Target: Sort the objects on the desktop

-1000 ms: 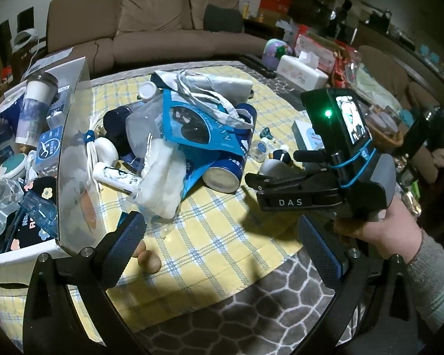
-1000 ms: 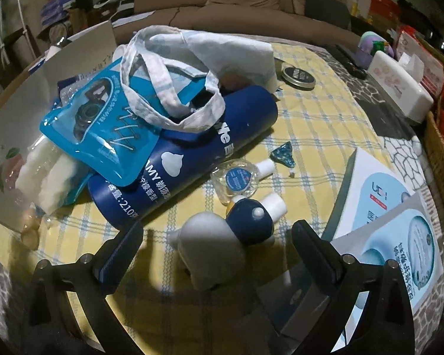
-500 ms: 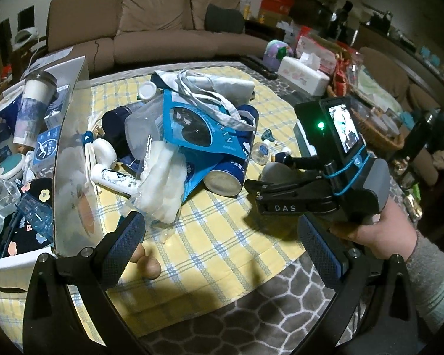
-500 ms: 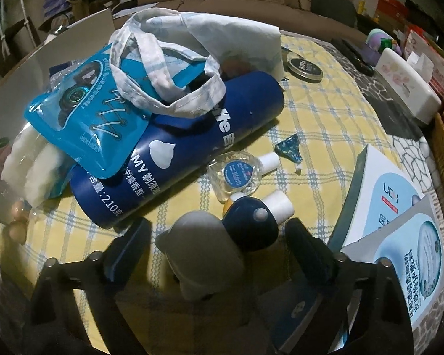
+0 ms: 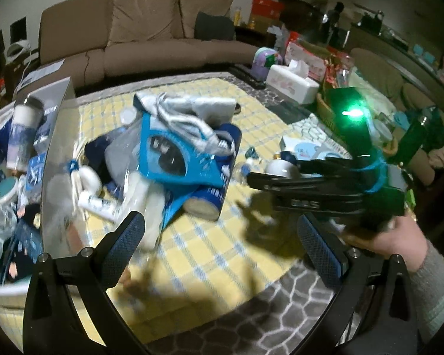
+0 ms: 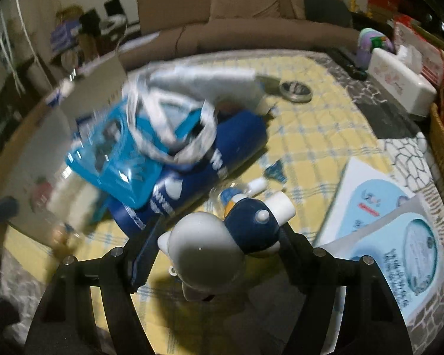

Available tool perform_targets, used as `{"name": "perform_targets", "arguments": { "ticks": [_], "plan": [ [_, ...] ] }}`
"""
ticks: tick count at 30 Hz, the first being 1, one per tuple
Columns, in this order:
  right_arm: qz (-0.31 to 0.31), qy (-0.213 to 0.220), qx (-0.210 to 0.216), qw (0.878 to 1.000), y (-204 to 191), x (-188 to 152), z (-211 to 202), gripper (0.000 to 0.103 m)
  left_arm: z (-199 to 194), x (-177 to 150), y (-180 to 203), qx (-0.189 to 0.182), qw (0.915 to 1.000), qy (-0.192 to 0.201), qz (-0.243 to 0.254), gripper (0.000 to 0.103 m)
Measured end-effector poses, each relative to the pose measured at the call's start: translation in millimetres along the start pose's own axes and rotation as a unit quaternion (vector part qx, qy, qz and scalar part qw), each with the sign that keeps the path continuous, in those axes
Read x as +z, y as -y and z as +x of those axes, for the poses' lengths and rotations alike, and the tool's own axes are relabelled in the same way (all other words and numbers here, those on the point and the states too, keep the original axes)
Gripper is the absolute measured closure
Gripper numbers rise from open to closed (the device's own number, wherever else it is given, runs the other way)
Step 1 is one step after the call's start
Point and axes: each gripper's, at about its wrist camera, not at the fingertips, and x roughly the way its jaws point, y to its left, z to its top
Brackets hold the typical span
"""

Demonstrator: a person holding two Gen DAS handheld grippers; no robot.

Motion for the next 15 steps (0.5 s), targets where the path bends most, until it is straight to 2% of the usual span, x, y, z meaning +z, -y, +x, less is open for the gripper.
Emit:
{"name": "perform_targets", "arguments": {
  "ticks": [5,8,12,15],
  "plan": [
    [0.031,0.032,0.003,0.999,25.9,6.8,-33.1,0.028,24.4,15.9,2.9,-0.007,0.9998,-0.012,-0.011,0.0],
    [0.055,0.042,0.003,0.998,46.0,8.1,-45.1,0.028,43.8,8.8,8.8,-0.013,0.9995,-0.027,-0.007,0.0],
    [0.08,0.05,0.008,0.996,68.8,9.0,-55.3,0.028,76.0,-7.3,12.8,-0.001,0.9986,-0.053,-0.003,0.0],
    [0.095,0.058,0.022,0.994,80.6,9.9,-61.6,0.028,86.5,-14.8,13.7,0.001,0.9983,-0.056,-0.014,0.001]
  ]
}}
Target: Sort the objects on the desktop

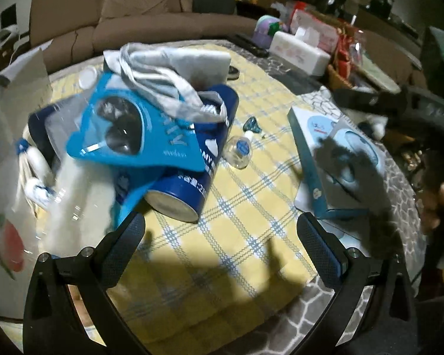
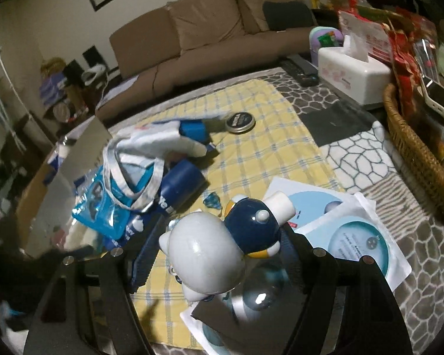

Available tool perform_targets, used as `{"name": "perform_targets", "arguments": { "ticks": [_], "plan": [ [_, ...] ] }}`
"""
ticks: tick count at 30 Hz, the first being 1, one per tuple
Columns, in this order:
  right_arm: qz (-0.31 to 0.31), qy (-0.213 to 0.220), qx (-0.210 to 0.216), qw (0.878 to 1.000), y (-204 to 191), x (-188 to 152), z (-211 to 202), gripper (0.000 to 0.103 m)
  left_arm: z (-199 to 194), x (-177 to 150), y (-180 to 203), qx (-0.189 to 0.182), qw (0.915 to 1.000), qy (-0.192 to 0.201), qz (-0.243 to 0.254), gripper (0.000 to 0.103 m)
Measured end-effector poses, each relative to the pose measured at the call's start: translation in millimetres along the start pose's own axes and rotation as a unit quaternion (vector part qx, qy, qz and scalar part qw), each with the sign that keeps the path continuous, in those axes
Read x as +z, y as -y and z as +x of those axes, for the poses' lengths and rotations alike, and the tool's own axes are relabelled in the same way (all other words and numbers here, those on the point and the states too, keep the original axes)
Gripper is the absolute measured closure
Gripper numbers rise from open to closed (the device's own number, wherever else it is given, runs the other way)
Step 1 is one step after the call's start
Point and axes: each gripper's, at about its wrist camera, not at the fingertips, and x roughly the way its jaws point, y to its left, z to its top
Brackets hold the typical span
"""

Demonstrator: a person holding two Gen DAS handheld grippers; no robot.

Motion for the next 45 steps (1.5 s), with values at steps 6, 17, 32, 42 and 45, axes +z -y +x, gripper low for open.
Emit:
{"name": "perform_targets", "arguments": {
  "ticks": [6,17,32,42,45],
  "plan": [
    [0.019,0.013,0.009,1.0,13.3,5.0,-10.9,0.028,-2.3,8.5,30.1,-0.034,0.9981,0.03,0.042,0.006],
    [0.026,0.023,0.009,0.999,27.8,9.2,-19.9,0.028,41.2,55.3,65.1,-0.048,0.9952,-0.005,0.085,0.028],
    [0.079,0.041,-0.02,0.996,80.4,8.5,-40.4,0.028,39.2,26.1,85.0,-0.175,0.9835,-0.043,0.013,0.02],
    [0.028,0.02,0.008,0.999,37.8,8.3,-22.3,0.028,-33.4,-23.0,16.5,-0.055,0.9984,-0.006,0.013,0.019],
    [0.015,0.012,0.014,1.0,23.0,5.3,-16.2,0.028,-60.4,-49.6,-15.7,0.025,0.9996,0.013,-0.008,0.019]
  ]
}}
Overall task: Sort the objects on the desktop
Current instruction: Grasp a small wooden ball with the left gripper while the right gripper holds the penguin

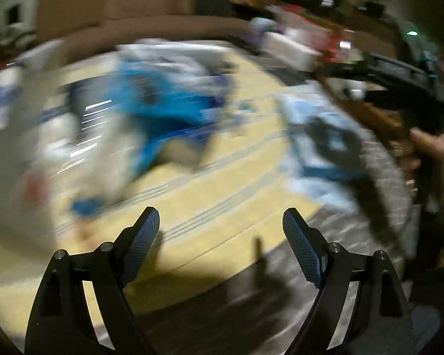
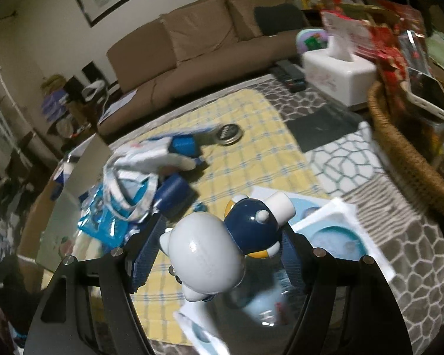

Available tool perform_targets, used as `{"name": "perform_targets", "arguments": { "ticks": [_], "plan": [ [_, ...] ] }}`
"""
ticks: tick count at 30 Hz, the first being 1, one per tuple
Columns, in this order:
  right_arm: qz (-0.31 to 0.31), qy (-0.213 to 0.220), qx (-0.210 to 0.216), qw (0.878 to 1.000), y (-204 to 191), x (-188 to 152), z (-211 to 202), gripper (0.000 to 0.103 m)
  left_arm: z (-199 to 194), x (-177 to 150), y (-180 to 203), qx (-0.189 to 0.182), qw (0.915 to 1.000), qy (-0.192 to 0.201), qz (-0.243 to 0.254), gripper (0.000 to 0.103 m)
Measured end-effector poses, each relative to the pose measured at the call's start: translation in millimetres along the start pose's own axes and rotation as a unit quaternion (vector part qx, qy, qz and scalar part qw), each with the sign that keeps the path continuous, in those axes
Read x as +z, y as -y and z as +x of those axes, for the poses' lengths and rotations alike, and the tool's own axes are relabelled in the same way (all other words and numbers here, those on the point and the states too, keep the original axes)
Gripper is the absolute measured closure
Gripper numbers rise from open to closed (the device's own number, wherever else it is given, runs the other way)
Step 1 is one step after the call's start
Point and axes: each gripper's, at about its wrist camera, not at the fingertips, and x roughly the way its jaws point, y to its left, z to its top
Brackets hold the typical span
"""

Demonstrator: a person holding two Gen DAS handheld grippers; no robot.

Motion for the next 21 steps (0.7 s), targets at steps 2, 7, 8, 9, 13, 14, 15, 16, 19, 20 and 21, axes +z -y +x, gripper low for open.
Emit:
{"name": "perform_targets", "arguments": {
  "ticks": [2,7,8,9,13,14,15,16,19,20,21],
  "plan": [
    [-0.014,-0.006,0.002,1.0,-12.4,-3.4,4.7,0.028,-17.7,-20.6,-23.5,0.018,0.9988,0.015,-0.043,0.019],
    [-0.052,-0.025,0.012,0.998,-46.6,-15.7,18.0,0.028,-22.5,-49.2,-56.2,0.053,0.9927,0.024,-0.106,0.042],
    [-0.057,-0.028,0.014,0.998,-52.0,-16.8,20.3,0.028,-18.2,-50.6,-61.3,0.052,0.9909,0.021,-0.123,0.047],
    [-0.062,-0.03,0.016,0.997,-57.2,-18.8,22.4,0.028,-15.4,-51.5,-64.5,0.049,0.9898,0.02,-0.132,0.051],
    [-0.077,-0.04,0.028,0.996,-76.9,-26.6,30.6,0.028,-2.5,-51.7,-69.9,0.065,0.9839,0.022,-0.165,0.054],
    [-0.079,-0.041,0.03,0.996,-79.6,-27.8,31.6,0.028,-0.7,-49.3,-69.6,0.079,0.981,0.025,-0.175,0.054],
    [-0.081,-0.043,0.033,0.995,-82.2,-29.0,32.7,0.028,2.7,-47.1,-70.3,0.085,0.9786,0.026,-0.185,0.055],
    [-0.084,-0.045,0.036,0.995,-85.6,-30.3,34.0,0.028,5.2,-45.0,-71.6,0.088,0.9759,0.025,-0.198,0.055],
    [-0.088,-0.049,0.044,0.994,-90.0,-31.8,35.3,0.028,15.8,-36.8,-75.7,0.117,0.9658,0.016,-0.231,0.055],
    [-0.088,-0.049,0.046,0.994,-90.8,-32.0,35.6,0.028,17.6,-34.1,-78.0,0.124,0.9619,0.017,-0.243,0.055],
    [-0.088,-0.05,0.049,0.994,-90.9,-32.0,35.8,0.028,19.8,-32.6,-79.5,0.119,0.9598,0.017,-0.253,0.055]
  ]
}}
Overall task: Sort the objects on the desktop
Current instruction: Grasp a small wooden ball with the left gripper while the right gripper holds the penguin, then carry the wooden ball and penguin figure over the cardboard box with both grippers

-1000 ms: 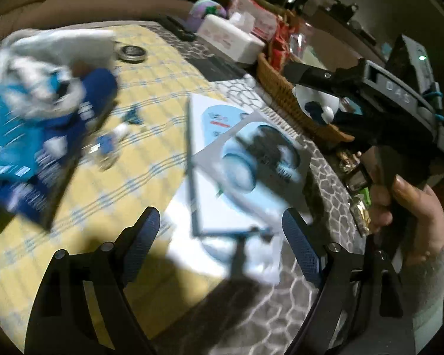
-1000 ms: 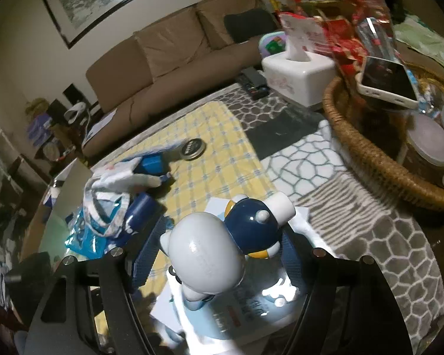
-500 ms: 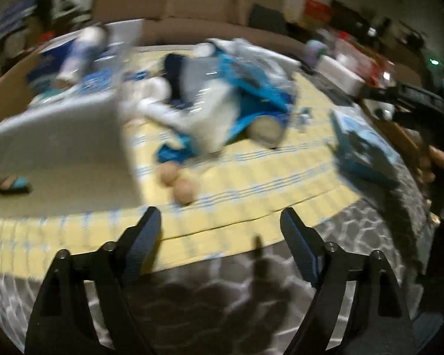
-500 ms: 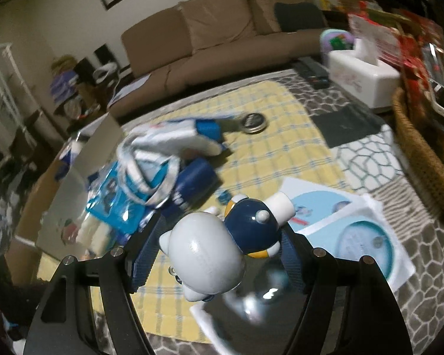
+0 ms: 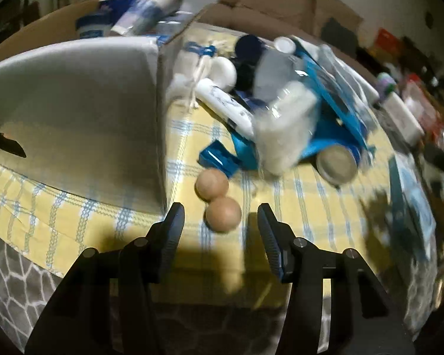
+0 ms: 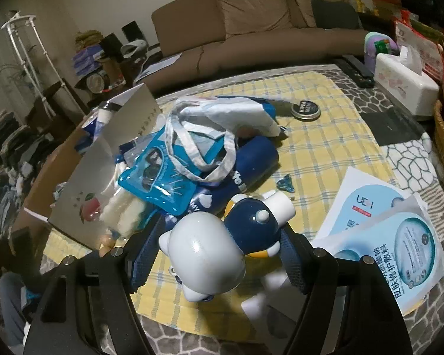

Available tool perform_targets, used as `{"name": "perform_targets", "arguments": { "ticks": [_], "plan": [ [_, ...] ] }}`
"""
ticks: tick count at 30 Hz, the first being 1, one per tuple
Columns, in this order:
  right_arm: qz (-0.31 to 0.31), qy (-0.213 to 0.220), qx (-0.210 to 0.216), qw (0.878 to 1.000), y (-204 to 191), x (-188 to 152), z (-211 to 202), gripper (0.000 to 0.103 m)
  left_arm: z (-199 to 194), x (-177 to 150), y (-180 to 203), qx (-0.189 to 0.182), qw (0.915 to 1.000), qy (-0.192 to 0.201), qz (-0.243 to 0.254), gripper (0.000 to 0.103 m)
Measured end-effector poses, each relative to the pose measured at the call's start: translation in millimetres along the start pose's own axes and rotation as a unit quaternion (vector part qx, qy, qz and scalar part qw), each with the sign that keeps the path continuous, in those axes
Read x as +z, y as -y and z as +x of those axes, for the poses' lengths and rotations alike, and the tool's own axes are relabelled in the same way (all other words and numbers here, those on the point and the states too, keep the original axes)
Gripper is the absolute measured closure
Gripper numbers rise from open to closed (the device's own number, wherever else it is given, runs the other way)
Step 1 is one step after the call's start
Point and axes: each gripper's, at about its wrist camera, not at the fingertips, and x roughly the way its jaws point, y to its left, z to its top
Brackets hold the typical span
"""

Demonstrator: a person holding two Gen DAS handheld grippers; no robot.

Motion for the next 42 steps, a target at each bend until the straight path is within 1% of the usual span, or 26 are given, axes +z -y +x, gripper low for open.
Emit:
{"name": "perform_targets", "arguments": {
  "ticks": [1,2,3,5,6,7,9,11,14,17,20,22,25,27,29,30,35,39,42],
  "plan": [
    [0.001,0.0,0.003,1.0,0.5,-0.2,-0.2,0.028,2.1,2.2,-1.6,-0.01,0.9999,-0.003,-0.01,0.056],
    [0.002,-0.001,0.005,1.0,0.5,0.0,-0.1,0.028,3.2,4.2,-3.5,-0.02,0.9997,-0.004,-0.015,0.062],
    [0.003,-0.002,0.007,1.0,0.0,0.5,0.4,0.028,5.6,6.0,-5.4,-0.023,0.9996,-0.01,-0.014,0.082],
    [-0.001,-0.006,0.01,1.0,-1.4,0.5,2.6,0.028,6.5,6.2,-10.2,-0.037,0.9992,-0.013,-0.005,0.081],
    [-0.005,-0.008,0.01,1.0,-2.7,0.7,3.8,0.028,5.4,3.8,-12.3,-0.038,0.9991,-0.014,0.008,0.081],
    [-0.008,-0.008,0.011,1.0,-4.1,0.2,3.2,0.028,3.7,1.8,-13.3,-0.035,0.9991,-0.013,0.019,0.081],
    [-0.017,-0.009,0.012,1.0,-7.1,0.7,3.7,0.028,-1.1,-4.0,-15.9,-0.04,0.9985,-0.013,0.035,0.081],
    [-0.021,-0.008,0.015,1.0,-10.3,0.2,2.9,0.028,-7.1,-11.0,-15.9,-0.037,0.997,-0.015,0.066,0.081],
    [-0.037,-0.007,0.02,0.999,-19.1,-0.1,1.9,0.028,-24.5,-10.7,-13.8,-0.047,0.995,-0.017,0.086,0.081],
    [-0.062,-0.002,0.028,0.998,-35.6,0.6,-2.0,0.028,-51.4,-7.2,-18.3,-0.065,0.9928,-0.005,0.101,0.081],
    [-0.076,0.011,0.051,0.996,-57.5,2.8,-9.8,0.028,-83.1,5.0,-24.3,-0.086,0.9904,0.02,0.107,0.081],
    [-0.089,0.015,0.063,0.994,-77.5,5.6,-12.5,0.028,-106.4,20.5,-39.3,-0.098,0.9896,0.036,0.099,0.081],
    [-0.118,0.015,0.085,0.989,-118.5,11.4,-11.1,0.028,-128.5,54.1,-60.1,-0.102,0.989,0.059,0.09,0.081],
    [-0.136,0.011,0.098,0.986,-148.1,17.9,-4.4,0.028,-138.3,77.1,-77.7,-0.096,0.9891,0.075,0.083,0.081],
    [-0.15,0.006,0.111,0.982,-180.7,26.0,6.7,0.028,-141.2,97.5,-95.6,-0.094,0.9895,0.078,0.078,0.081],
    [-0.157,0.001,0.119,0.98,-196.9,30.3,14.3,0.028,-138.7,109.3,-105.4,-0.088,0.9902,0.076,0.077,0.081],
    [-0.18,-0.037,0.136,0.974,-260.2,45.0,61.8,0.028,-115.6,136.8,-142.6,-0.062,0.9938,0.062,0.069,0.081],
    [-0.205,-0.069,0.133,0.967,-300.5,45.3,106.2,0.028,-90.9,150.5,-163.8,-0.047,0.9954,0.046,0.07,0.081],
    [-0.21,-0.091,0.129,0.965,-315.3,42.5,134.4,0.028,-81.9,156.2,-174.8,-0.045,0.9962,0.043,0.061,0.08]
  ]
}}
